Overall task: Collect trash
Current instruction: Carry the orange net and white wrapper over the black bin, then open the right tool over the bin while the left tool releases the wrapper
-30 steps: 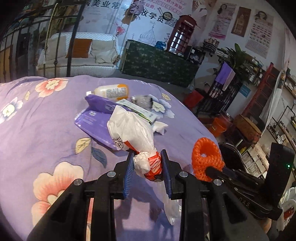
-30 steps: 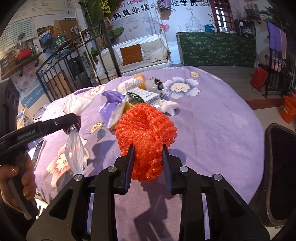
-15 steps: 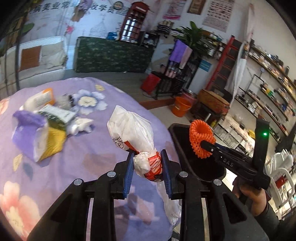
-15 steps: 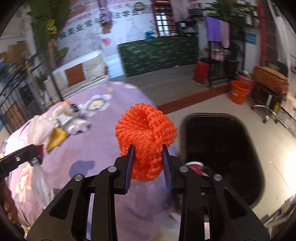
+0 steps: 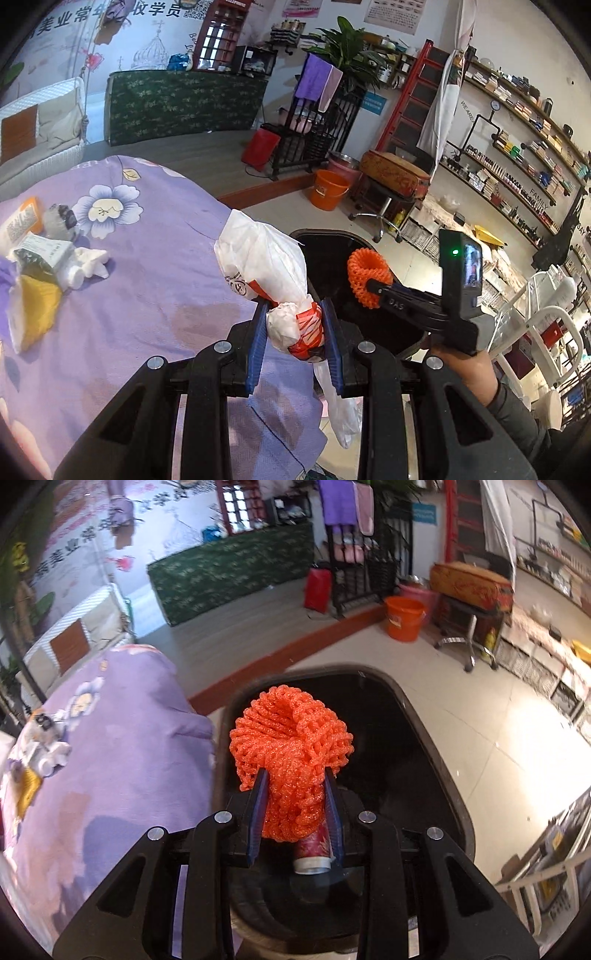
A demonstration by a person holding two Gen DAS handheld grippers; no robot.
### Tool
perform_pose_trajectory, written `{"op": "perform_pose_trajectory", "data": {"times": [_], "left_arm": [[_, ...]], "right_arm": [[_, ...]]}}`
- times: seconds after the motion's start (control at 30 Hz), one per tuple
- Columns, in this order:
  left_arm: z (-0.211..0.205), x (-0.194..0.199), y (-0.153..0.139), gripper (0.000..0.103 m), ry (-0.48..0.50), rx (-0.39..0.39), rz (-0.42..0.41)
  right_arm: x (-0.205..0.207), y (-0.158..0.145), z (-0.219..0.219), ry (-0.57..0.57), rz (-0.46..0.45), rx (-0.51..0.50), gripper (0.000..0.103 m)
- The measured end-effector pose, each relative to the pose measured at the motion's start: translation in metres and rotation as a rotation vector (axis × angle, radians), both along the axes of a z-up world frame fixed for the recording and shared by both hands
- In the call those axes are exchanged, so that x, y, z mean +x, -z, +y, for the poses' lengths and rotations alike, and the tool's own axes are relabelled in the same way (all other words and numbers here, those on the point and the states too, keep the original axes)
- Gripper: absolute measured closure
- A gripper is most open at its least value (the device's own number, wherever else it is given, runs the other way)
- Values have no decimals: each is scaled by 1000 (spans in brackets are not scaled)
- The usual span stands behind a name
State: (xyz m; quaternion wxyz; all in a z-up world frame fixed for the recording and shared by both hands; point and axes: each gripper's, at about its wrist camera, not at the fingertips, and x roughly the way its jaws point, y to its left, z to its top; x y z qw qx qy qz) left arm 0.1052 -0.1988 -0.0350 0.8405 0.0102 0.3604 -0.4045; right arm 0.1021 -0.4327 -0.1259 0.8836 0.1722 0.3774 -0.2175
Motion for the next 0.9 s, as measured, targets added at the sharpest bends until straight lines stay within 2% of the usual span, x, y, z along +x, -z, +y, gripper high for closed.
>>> {"op": "perform_pose_trajectory", "data": {"times": [0.13, 0.2, 0.23, 0.33, 0.37, 0.5, 0.57, 0.6, 0.9], "left_arm": [[-6, -4, 4, 75, 21, 10, 12], [-11, -4, 5, 75, 29, 16, 14], [-14, -4, 6, 75, 34, 21, 12], [-20, -4, 7, 75, 47, 24, 18], [-22, -4, 8, 75, 52, 23, 21], [-35, -3, 9, 75, 75, 33, 13], [-42, -2, 9, 75, 93, 34, 8], [-46, -2, 9, 75, 103, 35, 5], [-103, 5, 17, 75, 196, 55, 55]], "right_arm": [[2, 19, -8, 23, 35, 30, 70], [3, 26, -9, 25, 51, 42, 62], [4, 28, -9, 30, 58, 44, 54], [2, 26, -4, 33, 46, 35, 50], [0, 23, -4, 36, 40, 26, 47], [-8, 8, -4, 50, -7, 5, 46], [-15, -3, -7, 69, -37, -13, 31], [-19, -8, -7, 78, -54, -20, 29], [-49, -55, -17, 138, -155, -79, 25]]}}
